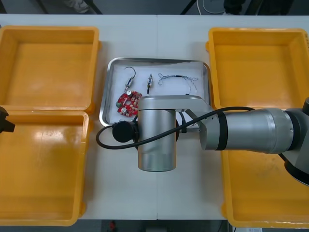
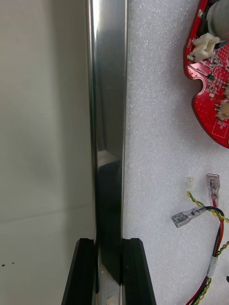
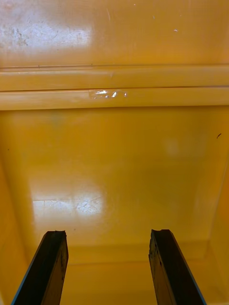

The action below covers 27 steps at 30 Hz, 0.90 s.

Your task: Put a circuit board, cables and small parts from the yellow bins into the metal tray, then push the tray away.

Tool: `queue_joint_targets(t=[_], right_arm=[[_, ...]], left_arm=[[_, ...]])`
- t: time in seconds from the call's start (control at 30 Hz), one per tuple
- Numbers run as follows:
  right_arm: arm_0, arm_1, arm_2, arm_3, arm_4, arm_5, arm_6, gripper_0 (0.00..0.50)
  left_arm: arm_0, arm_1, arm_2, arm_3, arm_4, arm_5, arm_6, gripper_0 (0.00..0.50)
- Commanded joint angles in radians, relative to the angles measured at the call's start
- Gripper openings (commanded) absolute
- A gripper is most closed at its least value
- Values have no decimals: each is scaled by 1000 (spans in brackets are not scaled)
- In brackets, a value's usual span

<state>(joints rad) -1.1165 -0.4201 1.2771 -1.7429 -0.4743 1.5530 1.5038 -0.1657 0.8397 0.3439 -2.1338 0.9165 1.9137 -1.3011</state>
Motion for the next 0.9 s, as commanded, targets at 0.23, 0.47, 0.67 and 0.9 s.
queue_joint_targets(t=[0.23, 0.47, 0.67, 0.9], right_arm=[[-77, 63, -28, 49, 75, -30, 56, 0], [-82, 81, -39, 86, 146, -59, 81, 0], [-86, 81, -44, 121, 204, -80, 96, 0], [-94, 81, -82, 189, 244, -113, 121, 0]], left_arm=[[9, 41, 32, -32, 9, 6, -18, 500], [9, 41, 32, -32, 9, 6, -18, 500], [9, 41, 32, -32, 9, 6, -18, 500], [9, 41, 32, -32, 9, 6, -18, 500]])
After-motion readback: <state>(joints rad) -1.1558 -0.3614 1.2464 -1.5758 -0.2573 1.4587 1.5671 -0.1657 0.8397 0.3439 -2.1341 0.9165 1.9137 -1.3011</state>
